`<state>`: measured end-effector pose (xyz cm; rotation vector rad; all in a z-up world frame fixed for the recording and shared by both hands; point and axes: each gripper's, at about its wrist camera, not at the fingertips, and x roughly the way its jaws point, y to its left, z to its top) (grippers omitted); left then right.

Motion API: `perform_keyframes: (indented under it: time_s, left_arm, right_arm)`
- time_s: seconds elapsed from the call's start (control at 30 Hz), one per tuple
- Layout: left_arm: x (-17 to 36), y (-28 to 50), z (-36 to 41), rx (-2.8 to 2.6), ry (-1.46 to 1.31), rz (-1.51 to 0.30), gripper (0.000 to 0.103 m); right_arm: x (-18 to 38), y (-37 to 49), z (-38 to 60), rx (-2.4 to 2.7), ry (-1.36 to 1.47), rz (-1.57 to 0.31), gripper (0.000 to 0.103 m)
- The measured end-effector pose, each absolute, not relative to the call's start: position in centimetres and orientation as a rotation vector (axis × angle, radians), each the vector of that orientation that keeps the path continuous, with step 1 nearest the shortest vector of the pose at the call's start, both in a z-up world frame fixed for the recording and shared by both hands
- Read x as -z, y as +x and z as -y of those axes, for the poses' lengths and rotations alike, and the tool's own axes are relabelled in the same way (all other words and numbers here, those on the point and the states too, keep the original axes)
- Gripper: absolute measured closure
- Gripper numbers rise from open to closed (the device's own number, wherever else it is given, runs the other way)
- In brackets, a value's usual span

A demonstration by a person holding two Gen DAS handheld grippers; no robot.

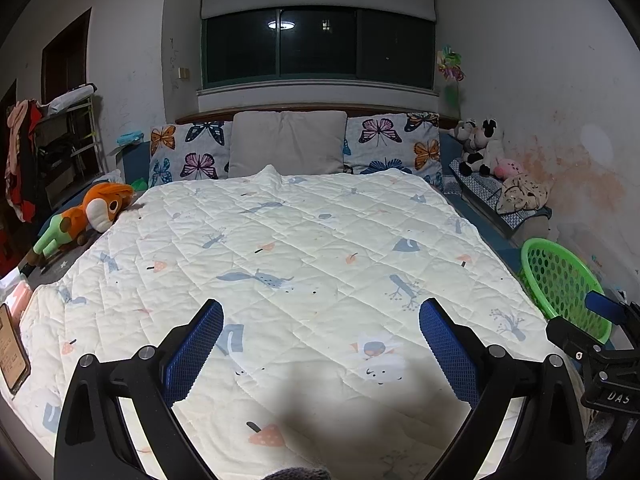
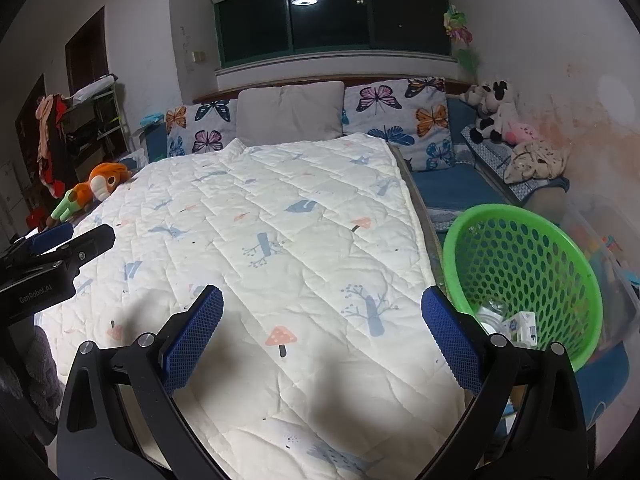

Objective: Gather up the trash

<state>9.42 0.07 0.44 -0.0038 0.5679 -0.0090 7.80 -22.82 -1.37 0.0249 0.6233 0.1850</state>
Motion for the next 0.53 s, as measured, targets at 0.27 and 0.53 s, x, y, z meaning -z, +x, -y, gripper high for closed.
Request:
perform_keyframes:
  time_s: [0.27,0.53]
  left_arm:
    - [-0.38,9.49,-0.15,0.003,-0.005,-0.565,0.008]
    - [-0.21,9.57,-0.43,-0.007,-0.005,-0.568,0.008]
  right_arm:
    - [1.38,7.9,22.69,-0.186,0.026,-0.622,0.005]
    - [1.45,7.94,22.54,-0.183,0.024,-0.626,0.004]
